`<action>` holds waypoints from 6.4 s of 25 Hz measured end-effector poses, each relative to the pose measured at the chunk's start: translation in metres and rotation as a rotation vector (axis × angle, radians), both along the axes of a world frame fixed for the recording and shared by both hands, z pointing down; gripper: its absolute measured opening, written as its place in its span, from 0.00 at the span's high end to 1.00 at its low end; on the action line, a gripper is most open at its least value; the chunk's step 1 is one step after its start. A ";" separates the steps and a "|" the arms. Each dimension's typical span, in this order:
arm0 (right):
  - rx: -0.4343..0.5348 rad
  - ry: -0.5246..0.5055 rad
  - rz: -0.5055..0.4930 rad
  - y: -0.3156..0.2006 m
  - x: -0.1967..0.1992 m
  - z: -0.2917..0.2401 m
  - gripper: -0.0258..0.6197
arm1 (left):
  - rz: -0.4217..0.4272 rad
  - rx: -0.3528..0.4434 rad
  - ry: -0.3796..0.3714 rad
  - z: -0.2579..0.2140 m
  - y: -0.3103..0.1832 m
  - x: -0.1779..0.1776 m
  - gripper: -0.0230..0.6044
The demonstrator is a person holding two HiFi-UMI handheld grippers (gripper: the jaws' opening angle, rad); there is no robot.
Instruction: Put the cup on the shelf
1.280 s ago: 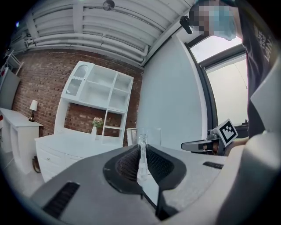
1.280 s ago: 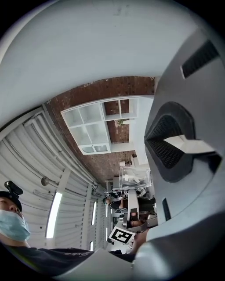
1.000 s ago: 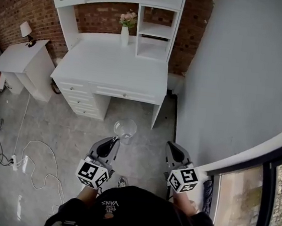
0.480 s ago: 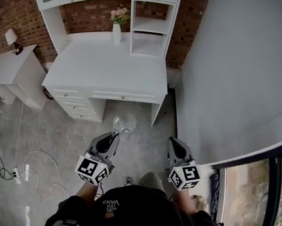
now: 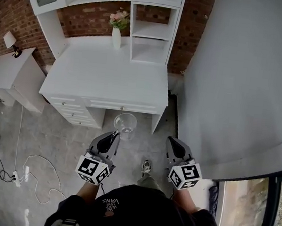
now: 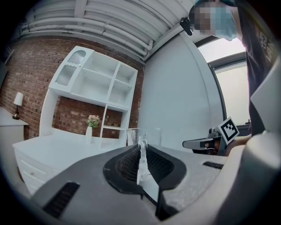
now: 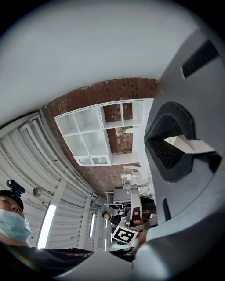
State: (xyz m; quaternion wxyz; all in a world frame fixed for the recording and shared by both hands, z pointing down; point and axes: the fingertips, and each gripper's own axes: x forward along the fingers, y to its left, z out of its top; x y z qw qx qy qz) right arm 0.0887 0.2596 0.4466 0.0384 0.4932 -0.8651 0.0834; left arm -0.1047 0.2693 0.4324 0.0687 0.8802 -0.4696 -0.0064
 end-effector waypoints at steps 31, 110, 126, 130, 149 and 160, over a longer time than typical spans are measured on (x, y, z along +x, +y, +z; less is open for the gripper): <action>-0.037 -0.009 -0.124 -0.268 0.017 0.008 0.96 | -0.092 -0.025 -0.005 0.005 -0.272 0.031 0.92; -0.240 -0.023 0.149 -0.476 -0.005 0.089 0.96 | 0.147 -0.167 -0.147 0.190 -0.694 0.079 0.92; -0.248 -0.039 0.115 -0.478 -0.017 0.092 0.96 | 0.099 -0.197 -0.168 0.197 -0.684 0.082 0.91; -0.248 -0.045 0.108 -0.476 -0.020 0.093 0.96 | 0.099 -0.205 -0.172 0.200 -0.681 0.084 0.91; -0.252 -0.065 0.127 -0.475 -0.006 0.094 0.96 | 0.071 -0.262 -0.187 0.219 -0.697 0.112 0.91; -0.263 -0.070 0.142 -0.472 0.007 0.098 0.96 | 0.069 -0.286 -0.194 0.220 -0.731 0.130 0.91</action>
